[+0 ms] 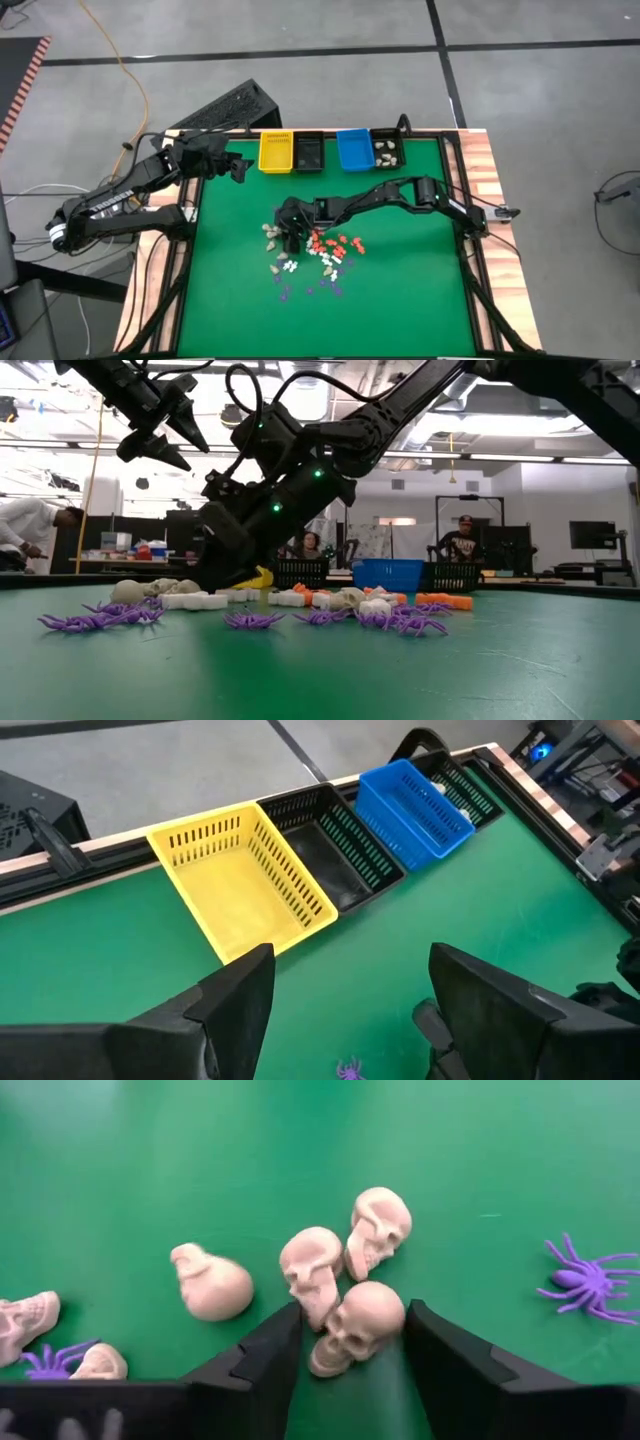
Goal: Sort Halloween decoration
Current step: Put the white skull toy into the right black basket
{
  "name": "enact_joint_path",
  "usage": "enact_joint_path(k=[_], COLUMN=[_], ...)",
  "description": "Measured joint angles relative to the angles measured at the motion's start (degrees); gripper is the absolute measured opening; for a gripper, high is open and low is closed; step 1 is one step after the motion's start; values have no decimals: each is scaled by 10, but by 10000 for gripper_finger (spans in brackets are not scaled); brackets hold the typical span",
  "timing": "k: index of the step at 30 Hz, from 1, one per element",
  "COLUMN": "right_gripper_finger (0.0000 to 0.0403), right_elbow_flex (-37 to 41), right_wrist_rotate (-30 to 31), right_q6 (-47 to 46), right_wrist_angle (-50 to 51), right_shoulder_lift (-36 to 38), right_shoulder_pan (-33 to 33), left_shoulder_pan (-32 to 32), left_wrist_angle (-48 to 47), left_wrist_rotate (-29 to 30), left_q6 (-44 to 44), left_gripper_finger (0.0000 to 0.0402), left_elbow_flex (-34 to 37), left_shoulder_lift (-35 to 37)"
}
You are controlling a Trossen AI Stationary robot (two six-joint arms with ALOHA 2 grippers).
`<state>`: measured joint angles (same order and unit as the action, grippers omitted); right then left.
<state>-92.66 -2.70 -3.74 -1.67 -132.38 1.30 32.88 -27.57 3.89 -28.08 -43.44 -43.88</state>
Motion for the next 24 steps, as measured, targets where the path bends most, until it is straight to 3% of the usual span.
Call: enact_joint_path(k=[10, 24], right_gripper_finger=[91, 76], right_elbow_flex=[0, 3], right_wrist_rotate=[1, -2], right_q6=[-25, -54], right_wrist_angle=[12, 30], right_shoulder_lift=[0, 22], right_shoulder_pan=[4, 7], left_shoulder_pan=[0, 0], left_wrist_angle=[0, 0], left_wrist_rotate=[0, 0], left_q6=[0, 0], left_gripper_finger=[256, 256], left_elbow_flex=[0, 0], left_shoulder_lift=[0, 0])
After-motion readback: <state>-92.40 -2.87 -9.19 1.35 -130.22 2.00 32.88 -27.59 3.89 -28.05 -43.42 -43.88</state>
